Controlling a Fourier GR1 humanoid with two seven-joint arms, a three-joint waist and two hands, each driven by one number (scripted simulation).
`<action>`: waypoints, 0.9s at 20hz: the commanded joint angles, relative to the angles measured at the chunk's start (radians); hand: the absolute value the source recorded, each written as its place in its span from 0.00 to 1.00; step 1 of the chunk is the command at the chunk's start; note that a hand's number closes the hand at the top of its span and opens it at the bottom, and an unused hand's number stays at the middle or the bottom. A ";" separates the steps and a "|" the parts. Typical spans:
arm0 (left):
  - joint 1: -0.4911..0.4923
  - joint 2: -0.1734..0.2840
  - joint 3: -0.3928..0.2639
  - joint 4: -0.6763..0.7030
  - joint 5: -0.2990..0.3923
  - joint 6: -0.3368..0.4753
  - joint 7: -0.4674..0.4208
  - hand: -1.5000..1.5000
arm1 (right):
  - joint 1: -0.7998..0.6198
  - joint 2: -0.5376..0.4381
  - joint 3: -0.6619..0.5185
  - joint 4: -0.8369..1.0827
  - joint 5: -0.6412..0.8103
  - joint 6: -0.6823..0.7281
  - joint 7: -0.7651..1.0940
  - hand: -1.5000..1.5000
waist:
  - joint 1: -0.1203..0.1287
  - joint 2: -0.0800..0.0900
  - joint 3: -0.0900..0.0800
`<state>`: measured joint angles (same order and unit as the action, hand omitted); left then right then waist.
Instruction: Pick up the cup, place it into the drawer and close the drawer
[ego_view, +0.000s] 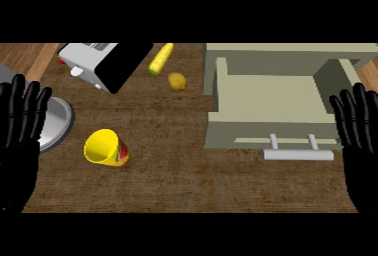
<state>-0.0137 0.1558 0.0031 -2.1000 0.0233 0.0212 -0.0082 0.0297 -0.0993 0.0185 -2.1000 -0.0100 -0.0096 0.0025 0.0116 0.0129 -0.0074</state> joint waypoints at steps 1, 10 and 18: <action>-0.013 0.039 0.049 0.037 0.105 -0.096 -0.016 0.00 | -0.042 0.021 0.028 0.027 0.030 -0.011 0.000 0.00 | -0.010 -0.013 0.007; -0.005 0.199 0.124 0.281 0.641 -0.479 0.061 0.00 | -0.066 -0.045 0.041 0.043 -0.036 0.082 0.104 0.00 | -0.012 -0.008 0.005; -0.097 0.191 0.141 0.539 0.537 -0.588 0.007 0.00 | -0.170 -0.051 -0.008 0.130 -0.066 0.118 0.119 0.00 | -0.013 -0.012 0.007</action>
<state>-0.0703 0.3647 0.1505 -1.6499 0.6141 -0.5369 0.0119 -0.0991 -0.1498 0.0213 -2.0011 -0.0709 0.0918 0.1114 -0.0012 0.0023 -0.0008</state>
